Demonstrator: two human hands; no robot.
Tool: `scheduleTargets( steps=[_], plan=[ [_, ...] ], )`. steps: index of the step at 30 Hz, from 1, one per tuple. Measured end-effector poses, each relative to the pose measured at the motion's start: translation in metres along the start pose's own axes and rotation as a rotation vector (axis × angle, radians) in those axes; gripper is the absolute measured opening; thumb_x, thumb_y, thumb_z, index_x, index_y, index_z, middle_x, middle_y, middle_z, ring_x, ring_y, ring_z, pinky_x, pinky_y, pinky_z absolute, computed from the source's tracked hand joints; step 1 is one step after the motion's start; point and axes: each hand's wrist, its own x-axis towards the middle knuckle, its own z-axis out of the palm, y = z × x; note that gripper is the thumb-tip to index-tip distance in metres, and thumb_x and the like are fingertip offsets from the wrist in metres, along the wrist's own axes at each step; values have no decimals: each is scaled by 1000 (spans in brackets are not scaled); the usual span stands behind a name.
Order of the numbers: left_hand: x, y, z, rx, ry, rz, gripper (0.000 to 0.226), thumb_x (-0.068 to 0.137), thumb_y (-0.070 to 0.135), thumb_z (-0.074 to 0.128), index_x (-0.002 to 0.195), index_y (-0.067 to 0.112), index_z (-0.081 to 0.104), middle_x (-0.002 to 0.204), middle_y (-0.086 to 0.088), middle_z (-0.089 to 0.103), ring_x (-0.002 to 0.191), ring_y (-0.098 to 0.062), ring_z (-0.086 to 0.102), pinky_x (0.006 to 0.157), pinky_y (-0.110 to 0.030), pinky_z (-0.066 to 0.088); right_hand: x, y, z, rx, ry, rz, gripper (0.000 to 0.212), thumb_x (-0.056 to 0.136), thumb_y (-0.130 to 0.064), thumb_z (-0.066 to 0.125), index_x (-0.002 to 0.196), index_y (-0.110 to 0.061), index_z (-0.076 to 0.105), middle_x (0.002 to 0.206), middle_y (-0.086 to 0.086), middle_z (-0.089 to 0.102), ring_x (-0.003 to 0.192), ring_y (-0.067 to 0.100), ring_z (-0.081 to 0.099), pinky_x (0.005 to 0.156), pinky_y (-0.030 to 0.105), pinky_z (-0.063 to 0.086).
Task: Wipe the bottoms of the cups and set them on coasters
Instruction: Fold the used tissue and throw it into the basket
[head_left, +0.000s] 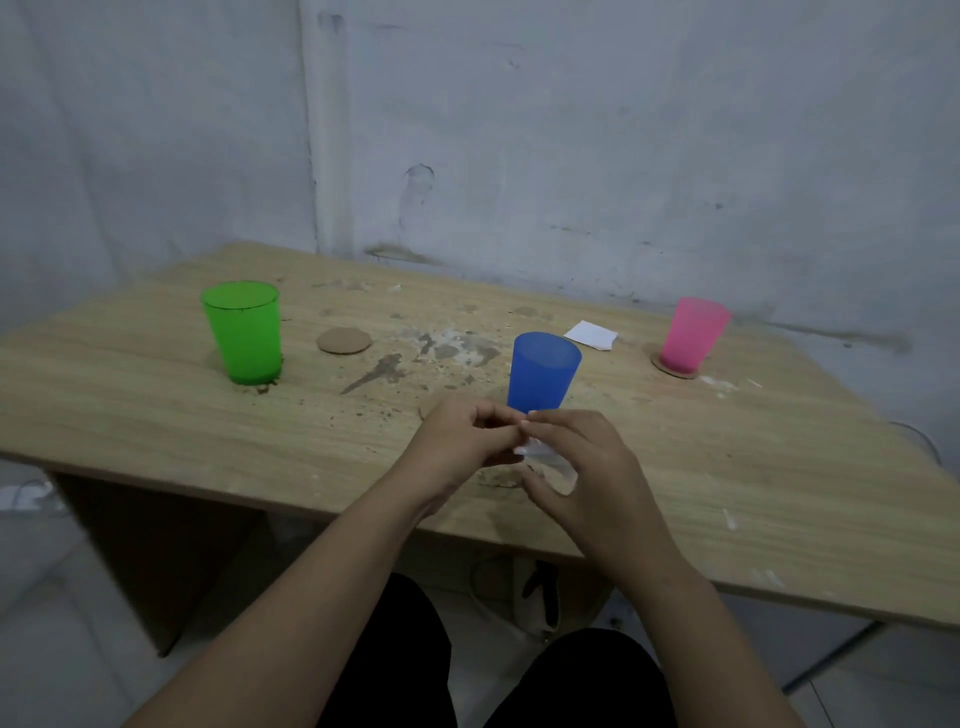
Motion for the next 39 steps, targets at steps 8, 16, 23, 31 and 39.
scheduleTargets(
  steps=[8,16,23,31,39],
  plan=[
    [3,-11,-1,-87,28,-124,12,85,1,63,96,6,63,84,-10,70,65,-10,69,62,-21,57,-9,17,18,-212,134,-39,23,72,-3,64,92,-7,73,85,5,73,77,20,64,70,20,46],
    [-7,-42,-22,1074,100,260,40,94,32,50,132,22,52,135,5,55,125,-10,47,98,-22,35,-5,35,23,-369,-19,399,25,93,-26,53,105,-13,71,77,12,63,67,20,46,62,27,32],
    [-12,-68,-28,1286,-30,151,70,96,52,32,150,11,17,159,-5,16,147,-15,11,118,-28,7,19,6,53,-398,-281,365,29,97,-14,39,119,-15,58,99,12,56,93,22,53,75,27,39],
    [-15,-70,-31,1293,-87,153,84,91,64,29,151,10,7,161,-4,5,148,-14,0,117,-28,0,0,9,41,-391,-406,273,30,92,-17,49,119,-20,61,100,5,50,101,22,57,85,28,45],
    [-18,-71,-31,1260,-81,153,98,82,74,34,151,10,8,161,-4,4,148,-12,0,118,-28,-2,16,-1,59,-395,-431,148,36,77,-12,64,112,-16,62,101,8,63,102,23,52,72,29,38]
  ],
)
